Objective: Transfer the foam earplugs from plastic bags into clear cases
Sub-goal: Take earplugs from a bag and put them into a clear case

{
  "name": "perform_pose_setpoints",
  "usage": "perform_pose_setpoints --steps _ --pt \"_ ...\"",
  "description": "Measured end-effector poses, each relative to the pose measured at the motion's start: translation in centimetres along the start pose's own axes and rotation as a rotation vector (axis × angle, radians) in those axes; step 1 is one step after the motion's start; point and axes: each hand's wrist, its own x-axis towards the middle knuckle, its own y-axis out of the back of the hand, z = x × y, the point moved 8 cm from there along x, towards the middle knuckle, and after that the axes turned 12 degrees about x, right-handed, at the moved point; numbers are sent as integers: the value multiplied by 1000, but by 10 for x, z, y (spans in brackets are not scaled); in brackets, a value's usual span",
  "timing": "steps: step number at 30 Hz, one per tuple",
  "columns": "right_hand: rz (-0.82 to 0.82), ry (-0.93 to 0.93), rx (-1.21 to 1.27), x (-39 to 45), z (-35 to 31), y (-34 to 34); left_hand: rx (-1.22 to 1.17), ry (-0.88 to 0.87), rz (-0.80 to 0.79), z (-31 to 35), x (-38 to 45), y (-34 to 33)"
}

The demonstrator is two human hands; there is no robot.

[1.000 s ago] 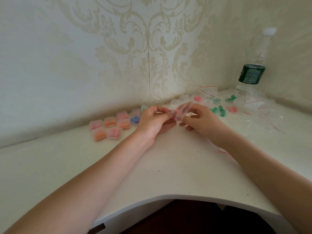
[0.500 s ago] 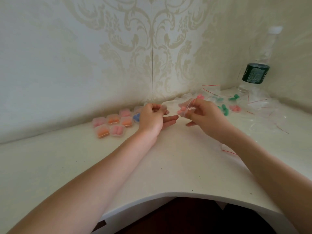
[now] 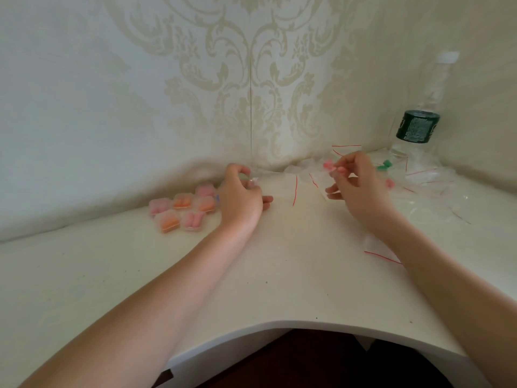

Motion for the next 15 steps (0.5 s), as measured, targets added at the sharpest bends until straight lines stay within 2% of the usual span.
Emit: perform_pose_setpoints --steps 5,11,13,15 --pt "-113 38 -300 -2 2 -12 453 -272 6 16 0 0" --pt "-255 132 -424 -10 -11 -28 436 -278 -430 15 -19 -45" --pt "-347 140 -500 -13 -9 -34 448 -307 -405 17 -17 -47" --pt "-406 85 -641 -13 2 -35 392 -308 -277 19 -10 -38"
